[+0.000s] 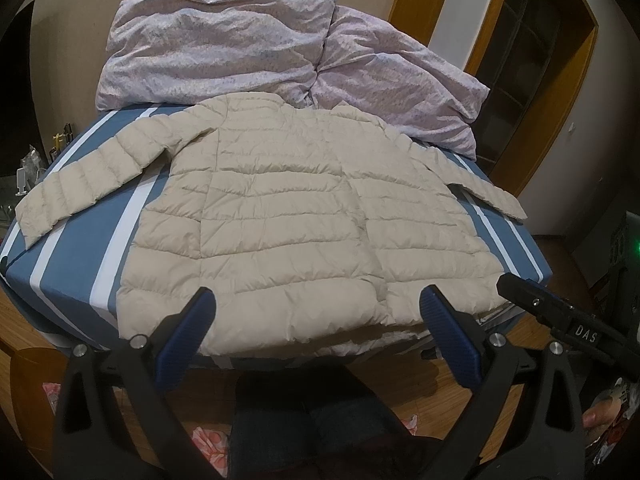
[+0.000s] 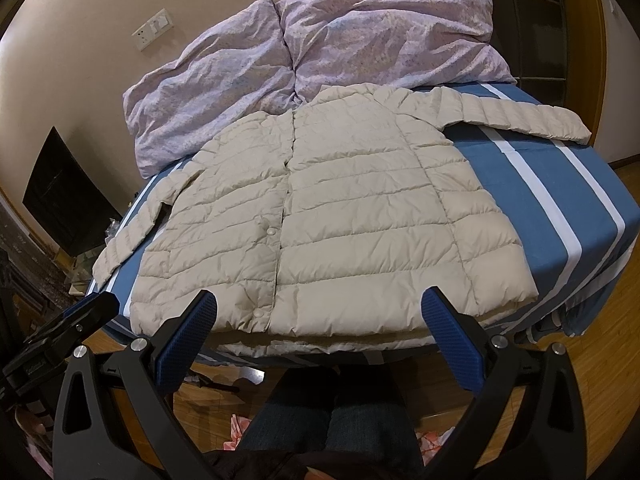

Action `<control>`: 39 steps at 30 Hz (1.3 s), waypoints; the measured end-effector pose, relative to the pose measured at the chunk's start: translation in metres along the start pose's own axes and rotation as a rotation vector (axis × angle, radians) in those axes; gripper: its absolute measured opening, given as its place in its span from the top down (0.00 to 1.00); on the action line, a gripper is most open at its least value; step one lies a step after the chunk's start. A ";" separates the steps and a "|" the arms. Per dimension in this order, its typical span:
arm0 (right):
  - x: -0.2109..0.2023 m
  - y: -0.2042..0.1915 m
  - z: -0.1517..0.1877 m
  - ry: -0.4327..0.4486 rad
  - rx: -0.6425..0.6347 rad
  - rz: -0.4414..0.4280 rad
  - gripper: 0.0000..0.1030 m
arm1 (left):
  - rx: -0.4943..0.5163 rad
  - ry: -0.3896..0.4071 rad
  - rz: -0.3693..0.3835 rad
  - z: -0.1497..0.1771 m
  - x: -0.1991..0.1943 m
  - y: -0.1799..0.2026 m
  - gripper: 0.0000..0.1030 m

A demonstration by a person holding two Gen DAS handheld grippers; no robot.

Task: Fold large clothes
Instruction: 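Grasp the jacket sleeve cuff with the right gripper and lift it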

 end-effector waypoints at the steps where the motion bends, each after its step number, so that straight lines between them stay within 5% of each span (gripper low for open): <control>1: 0.006 0.003 -0.004 -0.005 0.002 0.003 0.01 | -0.001 -0.004 -0.001 -0.001 0.001 0.000 0.02; 10: 0.023 0.006 -0.011 -0.022 -0.006 0.028 0.01 | 0.013 -0.046 -0.034 -0.005 0.032 -0.012 0.02; 24: 0.108 0.062 -0.058 -0.067 -0.042 0.257 0.01 | 0.077 -0.075 -0.199 -0.044 0.127 -0.051 0.02; 39: 0.175 0.197 -0.122 -0.100 0.094 0.512 0.01 | 0.153 -0.036 -0.437 -0.064 0.205 -0.100 0.02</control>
Point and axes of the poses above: each gripper's, at about its wrist camera, not at the fingertips, and x roughly the way its jaws point, y to its right, z to its underside, the point moved 7 cm from there along x, roughly the way its jaws point, and after that the axes turned 11 degrees about y, right-handed, at the moved point
